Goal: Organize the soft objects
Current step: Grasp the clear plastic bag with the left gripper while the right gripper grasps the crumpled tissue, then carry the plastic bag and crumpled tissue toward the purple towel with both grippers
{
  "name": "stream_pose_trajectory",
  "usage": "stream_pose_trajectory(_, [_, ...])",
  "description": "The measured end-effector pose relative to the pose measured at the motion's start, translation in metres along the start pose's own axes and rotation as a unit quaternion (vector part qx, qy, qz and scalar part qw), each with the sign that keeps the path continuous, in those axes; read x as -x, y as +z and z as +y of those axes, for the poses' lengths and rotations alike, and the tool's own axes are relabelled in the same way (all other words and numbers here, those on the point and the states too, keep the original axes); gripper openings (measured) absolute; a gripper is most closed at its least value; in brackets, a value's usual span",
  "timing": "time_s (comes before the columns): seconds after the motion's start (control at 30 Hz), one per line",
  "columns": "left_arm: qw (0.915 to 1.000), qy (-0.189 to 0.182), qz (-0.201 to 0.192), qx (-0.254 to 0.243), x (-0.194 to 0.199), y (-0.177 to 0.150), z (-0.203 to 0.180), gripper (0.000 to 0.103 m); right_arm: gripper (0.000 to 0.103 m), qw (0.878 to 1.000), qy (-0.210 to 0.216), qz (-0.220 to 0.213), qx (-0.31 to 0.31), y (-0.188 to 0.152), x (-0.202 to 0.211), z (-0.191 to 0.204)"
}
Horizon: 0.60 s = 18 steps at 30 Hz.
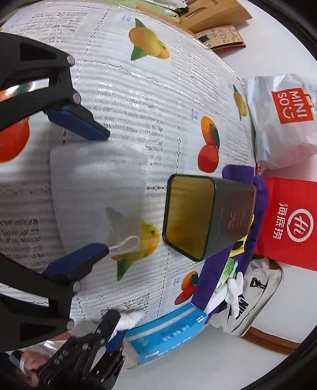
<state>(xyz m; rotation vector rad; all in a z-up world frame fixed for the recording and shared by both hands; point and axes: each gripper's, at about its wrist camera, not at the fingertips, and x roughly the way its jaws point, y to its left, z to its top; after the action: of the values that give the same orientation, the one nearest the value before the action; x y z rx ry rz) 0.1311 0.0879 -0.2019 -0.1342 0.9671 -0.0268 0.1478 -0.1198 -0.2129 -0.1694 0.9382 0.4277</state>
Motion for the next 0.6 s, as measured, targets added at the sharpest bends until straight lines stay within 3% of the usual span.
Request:
stream_pose_trajectory(0.17, [0.9986,0.041,0.007,-0.032,-0.008,-0.002,-0.016,0.101,0.024,1.0,0.018,-0.021,-0.003,-0.003,0.023,-0.005])
stream_pose_trajectory(0.3, [0.998,0.053,0.002,-0.034,-0.011,-0.002,-0.022,0.101,0.024,0.999,0.017,-0.037,-0.004,-0.005,0.038,-0.01])
stream_pose_trajectory(0.37, [0.9979,0.052,-0.003,-0.038,-0.01,-0.002,-0.023,0.095,0.024,0.999,0.021,-0.041,-0.012,-0.005,0.043,-0.015])
stream_pose_trajectory(0.47, [0.9978,0.048,-0.014,-0.042,-0.007,-0.002,-0.027,0.075,0.024,0.998,0.021,-0.046,-0.022,-0.005,0.049,-0.022])
stream_pose_trajectory(0.6, [0.9976,0.033,-0.013,-0.059,-0.004,-0.002,-0.036,0.04,0.024,0.998,0.023,-0.053,-0.031,-0.005,0.057,-0.028])
